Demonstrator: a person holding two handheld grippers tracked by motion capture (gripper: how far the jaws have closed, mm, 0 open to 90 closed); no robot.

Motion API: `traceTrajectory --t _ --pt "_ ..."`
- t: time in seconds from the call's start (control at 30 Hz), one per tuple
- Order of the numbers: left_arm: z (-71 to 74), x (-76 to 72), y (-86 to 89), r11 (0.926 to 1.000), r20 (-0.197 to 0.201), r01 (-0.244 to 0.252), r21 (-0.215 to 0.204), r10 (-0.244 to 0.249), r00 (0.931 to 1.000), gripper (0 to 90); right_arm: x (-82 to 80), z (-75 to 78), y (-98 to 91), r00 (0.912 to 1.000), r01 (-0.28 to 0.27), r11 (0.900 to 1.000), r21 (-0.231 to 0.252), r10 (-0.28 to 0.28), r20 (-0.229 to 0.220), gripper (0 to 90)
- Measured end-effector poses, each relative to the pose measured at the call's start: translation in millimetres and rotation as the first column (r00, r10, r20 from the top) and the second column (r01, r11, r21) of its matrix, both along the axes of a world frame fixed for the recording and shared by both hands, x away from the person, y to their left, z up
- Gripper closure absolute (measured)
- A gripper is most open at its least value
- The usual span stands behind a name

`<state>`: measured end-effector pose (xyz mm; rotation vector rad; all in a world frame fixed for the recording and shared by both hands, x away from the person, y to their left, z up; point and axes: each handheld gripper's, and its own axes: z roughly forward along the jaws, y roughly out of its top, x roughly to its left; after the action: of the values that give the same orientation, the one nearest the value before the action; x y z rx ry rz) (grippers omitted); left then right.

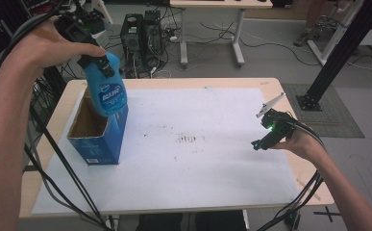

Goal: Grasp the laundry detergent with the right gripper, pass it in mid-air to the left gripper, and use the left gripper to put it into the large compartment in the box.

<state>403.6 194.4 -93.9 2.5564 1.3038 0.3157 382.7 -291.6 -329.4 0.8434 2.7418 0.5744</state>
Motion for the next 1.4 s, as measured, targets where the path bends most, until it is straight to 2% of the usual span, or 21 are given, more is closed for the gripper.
traceTrajectory --t 0.27,0.6,0.63,0.7,0.73,0.77,0.97,1.0,1.07,1.17,1.2,1.23,1.4 --pt "-8.2 2.5 27.5 0.9935 -0.008 -0.114 -0.008 0.114 0.9935 38.1 -2.1 -2.1 -1.3 1.0000 0.005 1.0000 0.004 -0.005 0.000 12.7" --pt "-20.9 7.1 40.9 0.9836 -0.028 -0.180 -0.008 0.180 0.9832 38.1 -3.5 -5.5 0.1 1.0000 0.002 1.0000 0.008 -0.002 -0.003 12.8" --pt "-25.7 8.0 43.6 0.9819 -0.042 -0.190 -0.003 0.189 0.9810 38.1 -3.6 -6.0 -0.1 1.0000 0.000 1.0000 0.007 0.000 -0.003 12.8" --pt "-30.3 8.9 46.8 0.9786 -0.041 -0.205 -0.010 0.205 0.9780 38.1 -4.0 -8.4 -0.3 1.0000 0.001 1.0000 0.008 -0.001 -0.005 12.8" --pt "-30.3 8.9 46.8 0.9786 -0.041 -0.205 -0.010 0.205 0.9780 38.0 -4.0 -8.4 -0.3 1.0000 0.001 1.0000 0.008 -0.001 -0.005 12.8" --pt "-37.2 10.3 48.6 0.9793 -0.047 -0.202 0.001 0.202 0.9782 38.0 -3.9 -9.2 -0.2 1.0000 0.001 1.0000 0.009 -0.001 -0.006 12.8" --pt "-58.9 14.4 55.4 0.9724 -0.062 -0.232 -0.027 0.230 0.9713 38.1 -3.2 -12.9 0.9 0.9999 0.000 1.0000 0.007 0.000 -0.012 12.8" --pt "-63.1 15.3 55.8 0.9734 -0.074 -0.228 -0.021 0.226 0.9713 38.1 -3.2 -12.9 1.1 0.9999 0.004 1.0000 0.007 -0.004 -0.013 12.8" --pt "-70.4 16.3 56.9 0.9709 -0.072 -0.238 -0.025 0.236 0.9691 38.1 -2.9 -13.0 1.4 0.9999 0.000 1.0000 0.007 0.000 -0.013 12.7" --pt "-83.6 18.5 58.0 0.9729 -0.093 -0.231 -0.013 0.229 0.9690 38.1 -3.2 -13.7 2.3 0.9999 -0.001 1.0000 0.009 0.001 -0.013 12.8" --pt "-87.3 18.8 58.5 0.9714 -0.094 -0.237 -0.018 0.234 0.9676 38.1 -3.3 -14.2 2.4 0.9999 0.000 1.0000 0.008 0.000 -0.015 12.8" --pt "-87.3 18.8 58.5 0.9714 -0.094 -0.237 -0.018 0.234 0.9676 38.1 -3.3 -14.2 2.4 0.9999 0.000 1.0000 0.008 0.000 -0.015 12.8" --pt "-106.7 20.9 57.0 0.9807 -0.099 -0.196 0.008 0.195 0.9758 38.1 -3.1 -19.3 2.1 0.9997 0.001 1.0000 0.001 -0.001 -0.024 12.8"
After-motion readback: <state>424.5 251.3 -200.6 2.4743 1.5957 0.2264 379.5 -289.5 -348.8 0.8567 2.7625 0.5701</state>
